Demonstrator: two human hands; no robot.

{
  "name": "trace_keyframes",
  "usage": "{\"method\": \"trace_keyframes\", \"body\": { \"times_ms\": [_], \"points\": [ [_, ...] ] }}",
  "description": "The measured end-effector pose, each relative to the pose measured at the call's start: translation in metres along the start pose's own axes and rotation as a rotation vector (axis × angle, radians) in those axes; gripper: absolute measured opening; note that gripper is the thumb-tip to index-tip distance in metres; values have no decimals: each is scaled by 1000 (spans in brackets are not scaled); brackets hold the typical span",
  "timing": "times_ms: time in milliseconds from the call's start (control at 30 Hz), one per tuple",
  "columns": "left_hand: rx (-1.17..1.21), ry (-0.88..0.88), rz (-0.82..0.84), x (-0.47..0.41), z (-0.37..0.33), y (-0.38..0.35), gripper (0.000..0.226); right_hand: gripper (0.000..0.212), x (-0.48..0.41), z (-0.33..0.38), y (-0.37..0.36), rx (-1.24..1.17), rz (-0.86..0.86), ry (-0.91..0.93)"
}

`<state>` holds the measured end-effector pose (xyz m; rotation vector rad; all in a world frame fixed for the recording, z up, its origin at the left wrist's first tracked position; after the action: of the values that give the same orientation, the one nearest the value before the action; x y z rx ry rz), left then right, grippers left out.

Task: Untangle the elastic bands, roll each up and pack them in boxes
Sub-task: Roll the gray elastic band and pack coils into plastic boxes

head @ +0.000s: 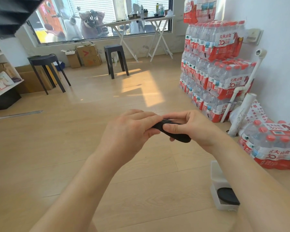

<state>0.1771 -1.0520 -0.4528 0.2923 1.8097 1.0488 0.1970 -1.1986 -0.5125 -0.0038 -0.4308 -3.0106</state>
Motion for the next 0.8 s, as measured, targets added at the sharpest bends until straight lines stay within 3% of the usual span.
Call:
{"method": "trace_keyframes", "body": {
  "times_ms": [200, 400, 600, 800],
  "points": [
    [-130, 32, 153, 4, -3, -13, 40, 46, 0, -3, -6, 25, 51, -10],
    [64, 195, 177, 7, 8, -17, 22, 37, -3, -6, -15, 48, 83, -24],
    [153, 377, 153, 12, 30, -12, 21, 27, -1, -10, -23, 110, 187, -71],
    [292, 499, 136, 18, 47, -12, 24, 27, -2, -17, -24, -65, 182, -211]
  ]
}}
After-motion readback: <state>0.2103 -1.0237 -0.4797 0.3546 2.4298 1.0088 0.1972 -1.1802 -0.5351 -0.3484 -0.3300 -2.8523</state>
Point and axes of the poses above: each hand's wrist, its own x-axis away from the middle knuckle, its own y-axis out of the back of the hand, z = x × y, the point moved 8 cm from there along -x, towards the middle knuckle, and after that the axes turned 6 degrees about x, right-handed, at the moved point
